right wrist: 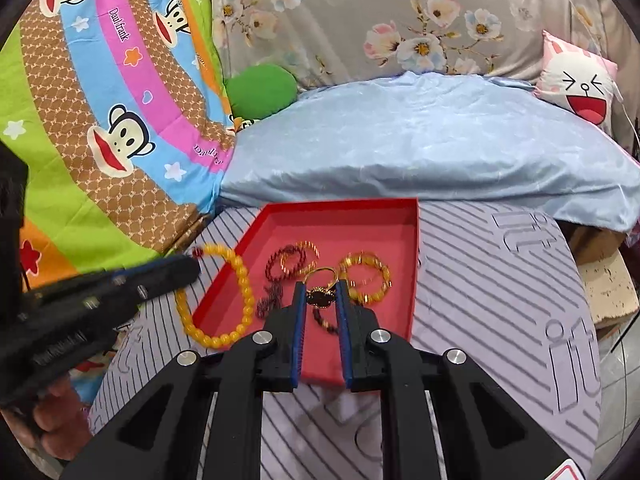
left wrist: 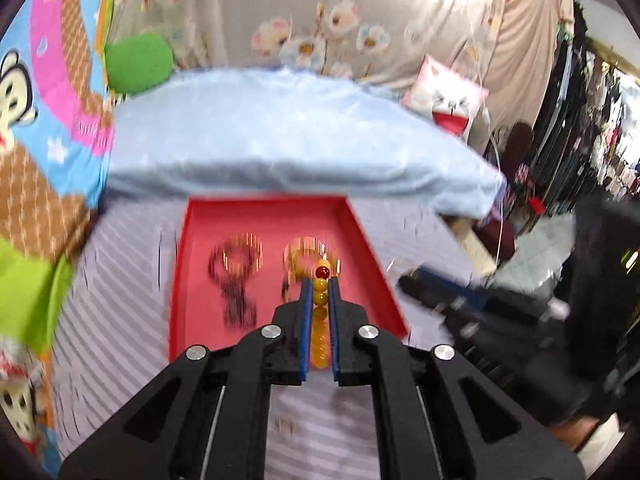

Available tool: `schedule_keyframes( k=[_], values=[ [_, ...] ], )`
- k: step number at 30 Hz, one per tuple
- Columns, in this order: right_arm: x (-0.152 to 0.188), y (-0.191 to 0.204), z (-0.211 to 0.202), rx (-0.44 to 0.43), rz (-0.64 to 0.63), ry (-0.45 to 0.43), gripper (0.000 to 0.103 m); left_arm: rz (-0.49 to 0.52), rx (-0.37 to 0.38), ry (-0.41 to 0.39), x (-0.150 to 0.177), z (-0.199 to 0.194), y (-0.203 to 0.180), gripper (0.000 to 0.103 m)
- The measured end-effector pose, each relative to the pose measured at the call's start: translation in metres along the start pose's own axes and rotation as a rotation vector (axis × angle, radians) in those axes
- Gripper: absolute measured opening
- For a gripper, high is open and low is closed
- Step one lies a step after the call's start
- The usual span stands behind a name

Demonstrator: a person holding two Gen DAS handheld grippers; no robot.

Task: Organize jewelry
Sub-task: 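Carry the yellow bracelet and the stone ring into the red tray and release both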

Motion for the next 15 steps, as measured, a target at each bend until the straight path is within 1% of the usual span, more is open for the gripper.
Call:
schedule_keyframes(
  k=[2, 3, 6, 8, 11, 15],
  values=[
    [-0.010, 0.000, 0.013, 0.003, -0.005, -0.004, 0.014, 0.008, -0.015, -0.032, -0.018, 0.009, 0.003, 0.007],
    [-0.016, -0.001, 0.022, 0.006, 0.000, -0.009, 0.014, 0.003, -0.014, -0.036, -0.026, 0.017, 0.005, 0.007],
    [-0.028, -0.005, 0.046, 0.016, 0.009, -0.007, 0.014, -0.003, -0.043, -0.053, -0.039, 0.039, 0.014, 0.007],
    [-0.032, -0.006, 0.059, 0.030, -0.001, 0.000, 0.014, 0.031, -0.101, -0.059, -0.041, 0.057, 0.019, 0.007],
    [-0.032, -0.007, 0.082, 0.045, -0.019, 0.018, 0.014, 0.095, -0.178, -0.048, -0.036, 0.082, 0.023, 0.007],
    [-0.024, -0.010, 0.107, 0.067, -0.025, 0.048, 0.014, 0.122, -0.226, -0.007, -0.023, 0.107, 0.032, 0.007]
  ],
)
Point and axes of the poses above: each gripper's, at about its wrist camera, not at the fingertips, and z roughly the way its jaws point, y to its left, x to its underside, the point moved 3 cm from there along z, roughly the way its jaws point, and after that the axes turned 12 degrees about -y, right-handed, at the moved point
